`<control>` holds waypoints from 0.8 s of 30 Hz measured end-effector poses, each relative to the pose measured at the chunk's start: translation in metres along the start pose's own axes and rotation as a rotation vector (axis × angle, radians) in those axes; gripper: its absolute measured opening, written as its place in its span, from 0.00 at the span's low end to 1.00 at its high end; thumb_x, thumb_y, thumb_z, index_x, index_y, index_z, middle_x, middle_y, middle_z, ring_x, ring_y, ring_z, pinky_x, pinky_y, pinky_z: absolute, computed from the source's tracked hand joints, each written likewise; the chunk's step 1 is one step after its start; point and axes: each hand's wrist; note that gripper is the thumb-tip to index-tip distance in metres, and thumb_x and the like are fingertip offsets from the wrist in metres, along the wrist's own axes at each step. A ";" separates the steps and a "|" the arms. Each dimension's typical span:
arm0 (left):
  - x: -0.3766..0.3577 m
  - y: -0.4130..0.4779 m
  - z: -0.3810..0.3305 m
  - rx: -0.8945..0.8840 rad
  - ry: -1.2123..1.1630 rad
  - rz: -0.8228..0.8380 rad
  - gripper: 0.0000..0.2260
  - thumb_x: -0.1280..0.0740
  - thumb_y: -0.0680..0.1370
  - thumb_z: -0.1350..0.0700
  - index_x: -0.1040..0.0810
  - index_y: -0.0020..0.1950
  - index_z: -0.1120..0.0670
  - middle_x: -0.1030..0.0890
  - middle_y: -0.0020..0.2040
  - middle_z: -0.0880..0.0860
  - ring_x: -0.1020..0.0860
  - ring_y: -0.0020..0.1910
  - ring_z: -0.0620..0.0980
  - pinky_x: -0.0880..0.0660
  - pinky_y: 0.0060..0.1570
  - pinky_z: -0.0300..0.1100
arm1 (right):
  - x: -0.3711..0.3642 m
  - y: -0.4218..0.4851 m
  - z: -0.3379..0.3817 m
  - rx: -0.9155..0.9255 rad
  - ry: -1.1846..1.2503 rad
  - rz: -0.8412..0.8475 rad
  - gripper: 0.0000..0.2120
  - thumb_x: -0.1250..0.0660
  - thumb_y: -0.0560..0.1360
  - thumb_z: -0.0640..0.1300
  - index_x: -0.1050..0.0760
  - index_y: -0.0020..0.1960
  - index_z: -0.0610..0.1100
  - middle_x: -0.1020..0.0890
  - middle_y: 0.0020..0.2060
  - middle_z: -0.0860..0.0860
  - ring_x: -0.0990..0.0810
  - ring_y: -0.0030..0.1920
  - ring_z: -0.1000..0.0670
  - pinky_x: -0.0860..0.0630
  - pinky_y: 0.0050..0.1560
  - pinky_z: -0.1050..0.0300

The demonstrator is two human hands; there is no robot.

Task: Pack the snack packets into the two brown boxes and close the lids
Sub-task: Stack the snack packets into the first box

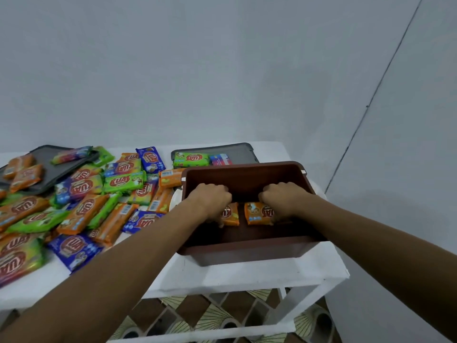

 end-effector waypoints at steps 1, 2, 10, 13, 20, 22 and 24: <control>0.000 0.001 0.000 0.017 0.000 0.010 0.27 0.26 0.71 0.43 0.26 0.64 0.54 0.25 0.62 0.54 0.24 0.59 0.56 0.27 0.49 0.51 | -0.001 0.001 0.000 -0.021 0.010 -0.019 0.25 0.28 0.72 0.54 0.28 0.65 0.46 0.24 0.60 0.46 0.23 0.56 0.43 0.25 0.51 0.49; 0.000 0.001 0.000 0.032 0.006 0.023 0.26 0.26 0.72 0.44 0.26 0.65 0.55 0.25 0.62 0.55 0.24 0.60 0.57 0.27 0.50 0.51 | -0.003 0.002 -0.001 -0.042 0.021 -0.038 0.23 0.29 0.73 0.54 0.28 0.64 0.46 0.24 0.59 0.46 0.23 0.55 0.43 0.24 0.52 0.48; 0.007 -0.006 -0.003 0.016 0.080 0.069 0.21 0.29 0.76 0.48 0.28 0.65 0.55 0.25 0.62 0.56 0.24 0.59 0.56 0.27 0.54 0.51 | 0.000 0.002 0.000 -0.058 0.045 0.039 0.24 0.27 0.73 0.52 0.29 0.65 0.44 0.24 0.60 0.45 0.23 0.56 0.44 0.26 0.51 0.51; 0.017 -0.021 0.012 -0.031 0.086 0.016 0.19 0.34 0.77 0.42 0.25 0.61 0.53 0.22 0.56 0.54 0.22 0.53 0.54 0.26 0.50 0.48 | 0.019 -0.001 -0.001 -0.021 0.062 0.123 0.26 0.28 0.73 0.54 0.29 0.67 0.47 0.25 0.60 0.46 0.24 0.57 0.45 0.28 0.48 0.53; -0.009 -0.085 0.112 -0.065 -0.006 -0.515 0.13 0.37 0.78 0.46 0.21 0.56 0.52 0.22 0.57 0.52 0.25 0.57 0.53 0.27 0.54 0.52 | 0.089 0.021 0.043 0.135 0.183 -0.202 0.16 0.31 0.74 0.51 0.25 0.61 0.54 0.20 0.50 0.57 0.22 0.51 0.52 0.23 0.48 0.51; -0.032 -0.108 0.141 0.014 -0.033 -0.511 0.13 0.37 0.77 0.48 0.20 0.56 0.53 0.22 0.57 0.53 0.24 0.57 0.56 0.25 0.52 0.53 | 0.106 0.035 0.069 0.177 0.202 -0.288 0.13 0.32 0.75 0.50 0.24 0.59 0.54 0.19 0.47 0.57 0.22 0.49 0.52 0.24 0.46 0.52; -0.059 -0.133 0.169 0.139 -0.065 -0.412 0.15 0.36 0.77 0.47 0.22 0.60 0.53 0.23 0.59 0.54 0.25 0.59 0.56 0.26 0.54 0.53 | 0.120 0.052 0.097 0.199 0.227 -0.365 0.10 0.34 0.76 0.48 0.23 0.57 0.53 0.19 0.45 0.56 0.22 0.49 0.51 0.26 0.44 0.54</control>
Point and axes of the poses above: each hand's wrist, its own y-axis towards the middle knuckle, its own x-axis out of the back of the hand, z = x × y
